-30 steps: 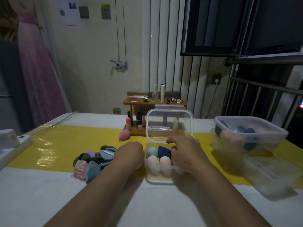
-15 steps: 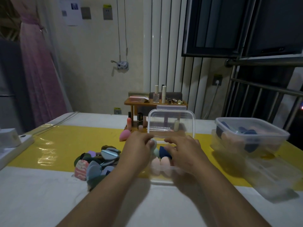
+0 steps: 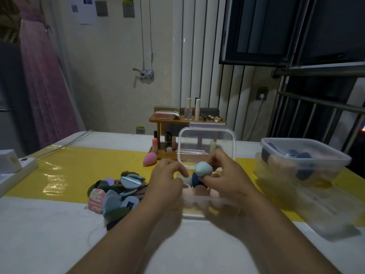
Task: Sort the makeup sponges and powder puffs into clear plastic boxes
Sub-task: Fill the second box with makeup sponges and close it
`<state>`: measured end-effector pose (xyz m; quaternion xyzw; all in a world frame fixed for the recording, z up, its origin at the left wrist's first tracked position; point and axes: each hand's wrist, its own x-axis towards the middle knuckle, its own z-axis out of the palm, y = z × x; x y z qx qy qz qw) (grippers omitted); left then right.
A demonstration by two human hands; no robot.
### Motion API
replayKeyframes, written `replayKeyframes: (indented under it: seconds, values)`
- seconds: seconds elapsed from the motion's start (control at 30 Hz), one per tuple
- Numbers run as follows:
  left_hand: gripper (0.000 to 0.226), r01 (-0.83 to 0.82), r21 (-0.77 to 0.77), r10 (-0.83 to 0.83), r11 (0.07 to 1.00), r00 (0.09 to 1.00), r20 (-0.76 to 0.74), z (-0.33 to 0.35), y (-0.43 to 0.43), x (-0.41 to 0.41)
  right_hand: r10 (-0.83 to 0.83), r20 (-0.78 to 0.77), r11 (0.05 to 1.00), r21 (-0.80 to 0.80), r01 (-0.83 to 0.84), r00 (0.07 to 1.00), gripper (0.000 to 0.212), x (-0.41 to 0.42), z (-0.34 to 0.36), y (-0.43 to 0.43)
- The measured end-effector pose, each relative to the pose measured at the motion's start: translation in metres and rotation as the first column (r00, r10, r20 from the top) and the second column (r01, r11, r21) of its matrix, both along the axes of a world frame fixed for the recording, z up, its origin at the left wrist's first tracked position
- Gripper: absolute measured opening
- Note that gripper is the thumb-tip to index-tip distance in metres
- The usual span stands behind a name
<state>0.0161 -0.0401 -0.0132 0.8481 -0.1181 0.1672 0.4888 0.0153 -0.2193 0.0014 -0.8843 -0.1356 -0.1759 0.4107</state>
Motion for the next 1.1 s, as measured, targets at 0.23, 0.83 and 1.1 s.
replayKeyframes:
  seconds: [0.23, 0.83, 1.1]
  values:
    - [0.022, -0.014, -0.358, -0.125, 0.934, 0.923, -0.363, 0.003, 0.002, -0.007, 0.131, 0.004, 0.991, 0.026, -0.131, 0.991, 0.042, 0.000, 0.003, 0.001]
    - [0.026, 0.026, -0.349, -0.188, 0.937, 0.878, -0.440, 0.001, 0.006, 0.000, 0.135, -0.160, 0.949, -0.264, -0.174, 0.978, 0.022, 0.009, -0.004, 0.008]
    - [0.024, 0.036, -0.333, -0.186, 0.942, 0.884, -0.430, 0.002, 0.006, 0.000, 0.134, -0.301, 0.915, -0.328, -0.234, 0.944, 0.025, 0.011, -0.002, 0.016]
